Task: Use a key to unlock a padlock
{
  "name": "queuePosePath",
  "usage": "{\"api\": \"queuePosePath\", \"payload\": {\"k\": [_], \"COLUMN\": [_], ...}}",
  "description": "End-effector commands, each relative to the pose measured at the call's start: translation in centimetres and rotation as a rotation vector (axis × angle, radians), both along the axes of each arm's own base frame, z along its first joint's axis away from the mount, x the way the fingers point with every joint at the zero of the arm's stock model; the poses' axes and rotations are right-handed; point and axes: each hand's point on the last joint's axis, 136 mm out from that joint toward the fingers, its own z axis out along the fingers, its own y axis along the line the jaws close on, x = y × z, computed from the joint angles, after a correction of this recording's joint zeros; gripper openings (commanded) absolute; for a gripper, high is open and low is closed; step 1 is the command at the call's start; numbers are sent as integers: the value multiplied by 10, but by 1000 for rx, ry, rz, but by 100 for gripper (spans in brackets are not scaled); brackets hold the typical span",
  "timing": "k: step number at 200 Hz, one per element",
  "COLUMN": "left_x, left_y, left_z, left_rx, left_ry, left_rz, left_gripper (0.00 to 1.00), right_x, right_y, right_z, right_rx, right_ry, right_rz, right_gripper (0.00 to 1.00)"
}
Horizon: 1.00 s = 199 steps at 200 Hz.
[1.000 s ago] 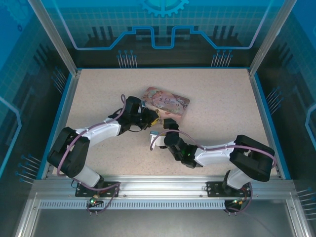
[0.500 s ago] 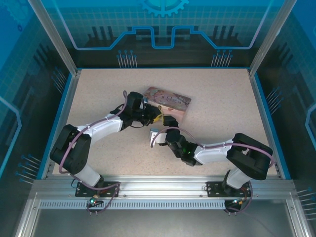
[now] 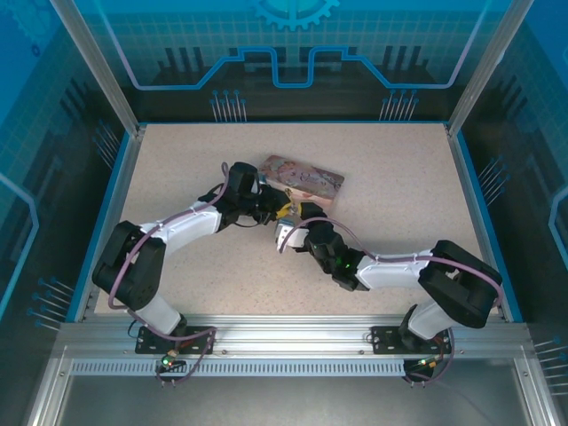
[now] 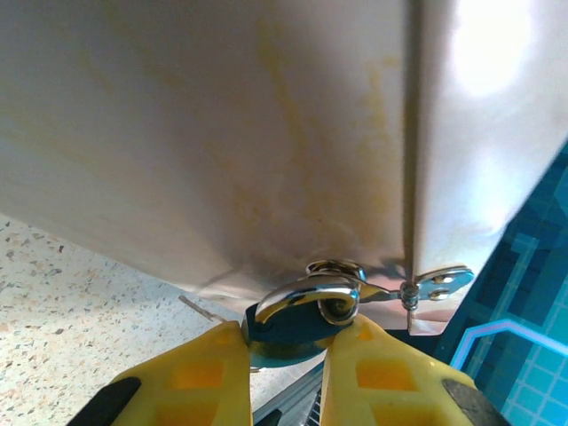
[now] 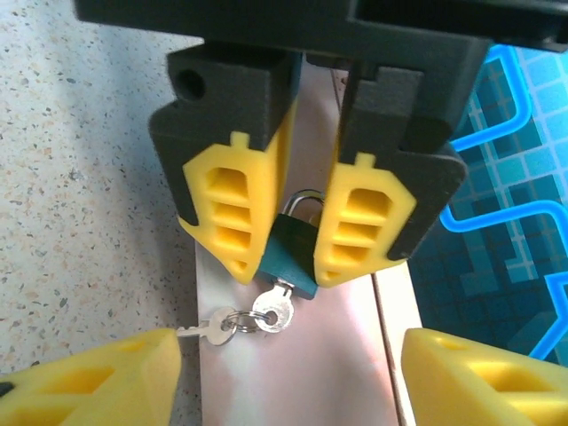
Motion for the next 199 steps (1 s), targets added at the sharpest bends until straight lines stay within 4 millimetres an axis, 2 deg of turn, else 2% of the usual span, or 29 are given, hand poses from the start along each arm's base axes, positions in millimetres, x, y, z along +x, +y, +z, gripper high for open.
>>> {"api": "queuePosePath", "payload": {"k": [1,63,107,199], "left_x": [10,11,8,4], "left_y": [-6,-8,-9,-10], "left_z": [20,22,20,24], "left_rx": [-50,-65,-87,-119], "left_ry": [-21,-3,19,37], "left_rz": [-11,-9,1,5], "left_gripper": [0,0,0,0], "right_x": [7,23,30,39], "right_y": [0,-7,-3,1], "right_z": [0,0,-3,4], "right_rx": [19,47,51,68], "right_ry": [7,22,26,9], "right_rz": [-15,-45,-39,-39], "right_gripper": [61,49,45,32]}}
